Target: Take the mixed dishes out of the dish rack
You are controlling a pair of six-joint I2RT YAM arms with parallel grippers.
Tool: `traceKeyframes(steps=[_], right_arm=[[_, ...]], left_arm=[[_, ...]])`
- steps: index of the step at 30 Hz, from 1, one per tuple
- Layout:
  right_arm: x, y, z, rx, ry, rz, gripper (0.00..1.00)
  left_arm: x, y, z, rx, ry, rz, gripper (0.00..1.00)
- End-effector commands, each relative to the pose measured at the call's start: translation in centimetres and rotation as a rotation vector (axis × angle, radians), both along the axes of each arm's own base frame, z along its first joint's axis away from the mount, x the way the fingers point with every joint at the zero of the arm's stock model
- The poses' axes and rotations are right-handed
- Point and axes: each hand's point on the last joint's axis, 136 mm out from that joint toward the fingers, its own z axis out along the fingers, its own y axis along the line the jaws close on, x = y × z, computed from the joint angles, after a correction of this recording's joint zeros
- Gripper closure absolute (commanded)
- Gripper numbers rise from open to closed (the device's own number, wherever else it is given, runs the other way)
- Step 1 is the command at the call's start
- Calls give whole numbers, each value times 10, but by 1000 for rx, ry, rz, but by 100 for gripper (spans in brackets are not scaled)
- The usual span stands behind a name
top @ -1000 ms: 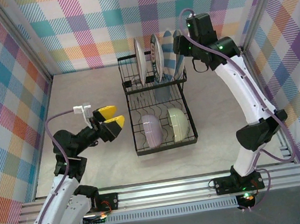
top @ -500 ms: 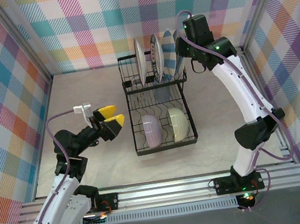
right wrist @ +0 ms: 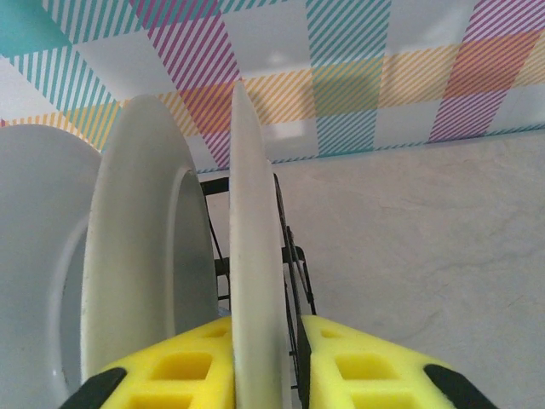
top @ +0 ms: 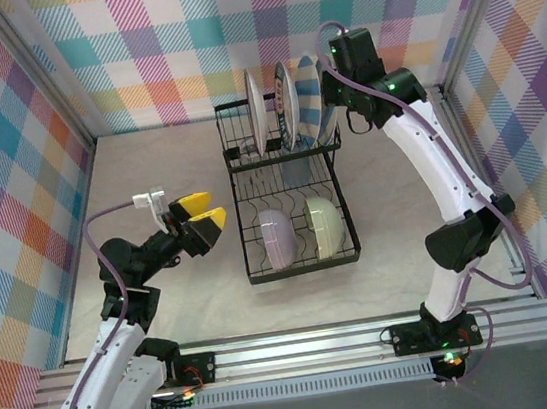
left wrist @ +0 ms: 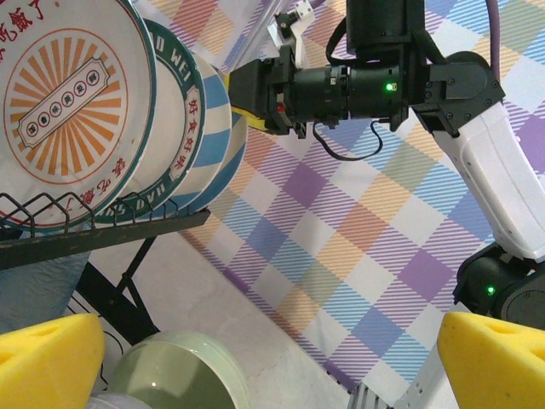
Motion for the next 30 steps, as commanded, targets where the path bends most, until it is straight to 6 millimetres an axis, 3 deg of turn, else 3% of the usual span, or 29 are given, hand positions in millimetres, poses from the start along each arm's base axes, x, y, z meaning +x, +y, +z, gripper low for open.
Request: traceKeyframes(steps=[1, 18, 30], right_arm=[[1, 2, 10, -8, -28, 0, 79], [0, -2, 29, -40, -91, -27, 100], [-4, -17, 52, -75, -165, -77, 100]], left_arm=[[-7, 0, 10, -19, -57, -5, 0], [-6, 0, 9, -19, -51, -1, 0], [-5, 0, 8, -15, -45, -3, 0]])
